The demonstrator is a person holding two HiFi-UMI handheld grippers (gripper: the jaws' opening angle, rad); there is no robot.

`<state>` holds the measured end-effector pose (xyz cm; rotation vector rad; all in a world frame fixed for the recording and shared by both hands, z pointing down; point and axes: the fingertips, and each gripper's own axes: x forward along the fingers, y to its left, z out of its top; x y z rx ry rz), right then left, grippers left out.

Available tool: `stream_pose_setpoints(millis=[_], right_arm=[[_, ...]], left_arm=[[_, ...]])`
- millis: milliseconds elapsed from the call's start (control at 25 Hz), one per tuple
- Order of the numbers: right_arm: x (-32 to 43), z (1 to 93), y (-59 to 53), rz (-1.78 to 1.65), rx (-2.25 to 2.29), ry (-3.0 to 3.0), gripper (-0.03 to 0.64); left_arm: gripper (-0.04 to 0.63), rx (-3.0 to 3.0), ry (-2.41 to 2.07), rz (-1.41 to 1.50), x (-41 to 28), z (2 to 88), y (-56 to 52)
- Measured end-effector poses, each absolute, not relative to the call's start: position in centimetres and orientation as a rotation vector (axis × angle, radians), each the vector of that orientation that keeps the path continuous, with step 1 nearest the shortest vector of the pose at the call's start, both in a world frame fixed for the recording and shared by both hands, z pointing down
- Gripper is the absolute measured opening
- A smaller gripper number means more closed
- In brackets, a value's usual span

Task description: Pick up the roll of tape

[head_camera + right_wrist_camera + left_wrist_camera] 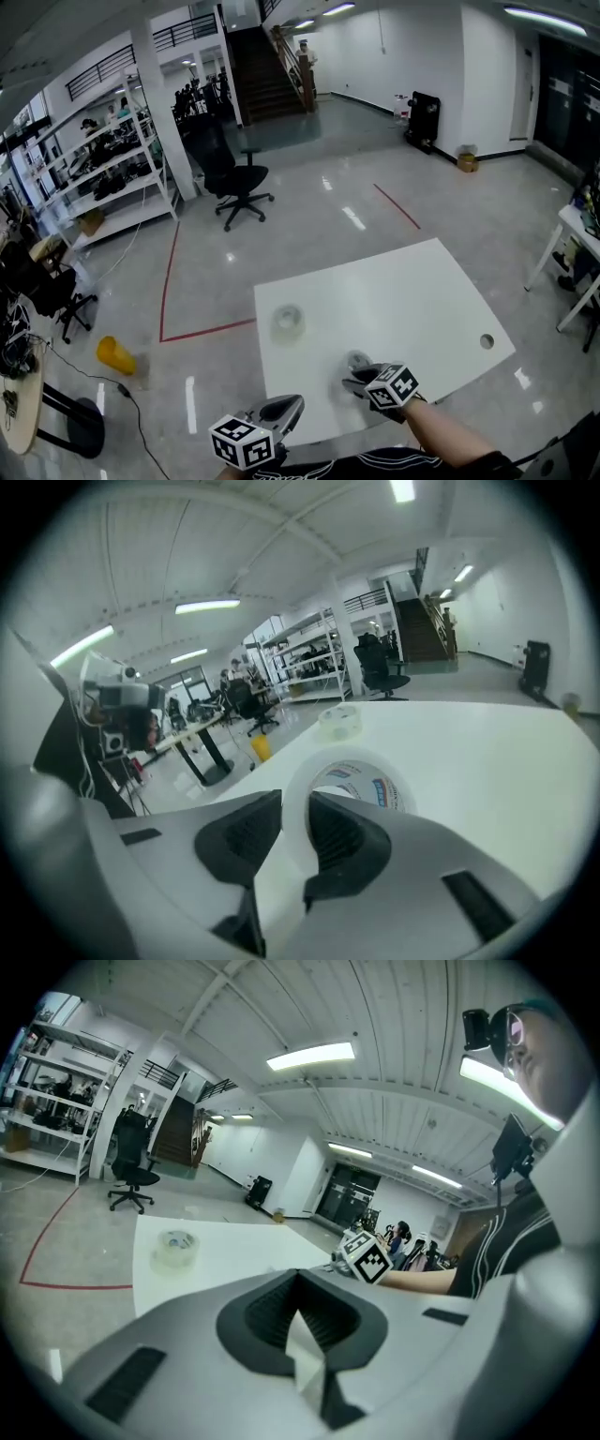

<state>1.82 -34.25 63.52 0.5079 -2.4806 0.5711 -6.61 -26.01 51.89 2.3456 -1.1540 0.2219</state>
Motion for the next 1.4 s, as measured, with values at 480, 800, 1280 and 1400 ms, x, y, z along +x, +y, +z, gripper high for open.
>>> stream_pose_setpoints(millis=[480,800,1280,1400], right_arm=[[5.0,46.9,-30.8,0.748,0.507,-3.007,0.092],[6.8,42.2,-30.2,0.807,0.566,-3.142,0.092],[7.0,43.3,-29.5,0.795,0.643,-3.126,0.092],[7.1,43.1,-29.7,0.778,0.656,-3.125,0.093]], left_arm=[[0.003,2.481,-1.113,0.141,-4.8,48.2,-28.2],[0.003,2.523,-1.110,0.068,-4.8,46.0,-28.6],[0.003,2.562,-1.045,0.046,-4.1,45.0,-28.6],[0.003,2.576,-1.035,0.054,-3.7,44.5,-28.4]])
